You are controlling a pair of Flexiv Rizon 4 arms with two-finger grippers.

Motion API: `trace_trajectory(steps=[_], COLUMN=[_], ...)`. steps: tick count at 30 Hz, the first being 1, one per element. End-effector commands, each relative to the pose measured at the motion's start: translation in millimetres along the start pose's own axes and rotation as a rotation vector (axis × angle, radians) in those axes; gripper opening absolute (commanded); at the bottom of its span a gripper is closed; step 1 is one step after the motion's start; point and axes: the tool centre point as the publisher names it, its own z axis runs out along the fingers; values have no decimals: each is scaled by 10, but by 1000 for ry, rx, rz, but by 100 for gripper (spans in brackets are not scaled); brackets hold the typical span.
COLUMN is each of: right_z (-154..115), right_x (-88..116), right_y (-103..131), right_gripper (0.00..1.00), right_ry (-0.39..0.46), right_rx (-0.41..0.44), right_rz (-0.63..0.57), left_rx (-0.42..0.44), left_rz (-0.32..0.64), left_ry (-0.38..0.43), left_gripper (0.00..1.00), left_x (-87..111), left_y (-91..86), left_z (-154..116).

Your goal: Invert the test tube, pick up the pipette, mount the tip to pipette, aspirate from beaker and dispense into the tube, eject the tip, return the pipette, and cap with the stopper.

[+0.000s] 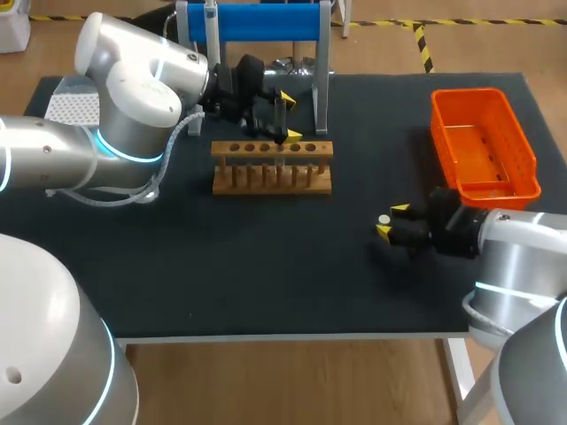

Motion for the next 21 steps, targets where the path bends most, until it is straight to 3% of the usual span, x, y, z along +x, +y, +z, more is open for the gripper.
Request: trace_trajectory(steps=[1, 21], right_z=[43, 126], right_x=[0, -32], right_y=[4, -32], right_gripper=[51, 45], right_ry=[-6, -9], right_rx=[3, 21], right_rz=[-1, -2], left_rx=[-3, -3], left_rz=[0, 0], left_ry=[2, 2], left_gripper=[100, 100], left_x=[-7, -7], left_y=[-4, -4], left_z=[-2, -2])
